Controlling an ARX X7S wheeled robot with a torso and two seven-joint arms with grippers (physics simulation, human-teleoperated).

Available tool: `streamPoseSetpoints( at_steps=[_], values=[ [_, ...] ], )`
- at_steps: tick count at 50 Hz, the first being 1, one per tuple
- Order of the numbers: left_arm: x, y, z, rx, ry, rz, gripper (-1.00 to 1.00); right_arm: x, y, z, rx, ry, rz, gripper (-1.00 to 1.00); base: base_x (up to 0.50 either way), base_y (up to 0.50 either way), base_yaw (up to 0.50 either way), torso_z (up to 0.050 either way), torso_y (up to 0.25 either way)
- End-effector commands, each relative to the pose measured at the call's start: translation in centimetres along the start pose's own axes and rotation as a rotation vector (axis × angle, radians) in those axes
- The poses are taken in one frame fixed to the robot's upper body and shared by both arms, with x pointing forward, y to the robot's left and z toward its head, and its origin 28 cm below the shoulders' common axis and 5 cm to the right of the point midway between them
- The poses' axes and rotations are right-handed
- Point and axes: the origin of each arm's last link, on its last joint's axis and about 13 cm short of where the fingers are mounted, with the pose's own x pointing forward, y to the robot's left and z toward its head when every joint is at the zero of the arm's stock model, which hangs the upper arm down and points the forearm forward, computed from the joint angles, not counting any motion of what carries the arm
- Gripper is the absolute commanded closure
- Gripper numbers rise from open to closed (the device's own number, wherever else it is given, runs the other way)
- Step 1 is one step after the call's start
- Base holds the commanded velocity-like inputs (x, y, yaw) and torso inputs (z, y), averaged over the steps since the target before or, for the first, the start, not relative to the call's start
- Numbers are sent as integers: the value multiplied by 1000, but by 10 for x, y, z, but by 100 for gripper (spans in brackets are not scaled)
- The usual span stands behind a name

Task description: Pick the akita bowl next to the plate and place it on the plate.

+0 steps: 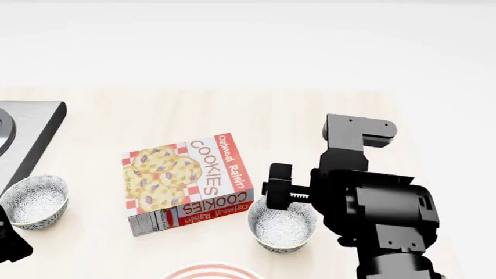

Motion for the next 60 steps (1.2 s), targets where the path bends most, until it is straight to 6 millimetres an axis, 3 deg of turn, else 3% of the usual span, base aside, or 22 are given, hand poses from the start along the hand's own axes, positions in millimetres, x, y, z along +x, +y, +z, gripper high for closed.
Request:
streamPoseSetpoints(
  at_steps=[1,60],
  values=[
    [-1,0,0,1,1,1,-100,10,0,-10,8,33,9,-100,0,0,0,0,0],
    [0,0,-2,11,-5,2,-100,15,-9,-30,63,160,27,-100,0,0,0,0,0]
  ],
)
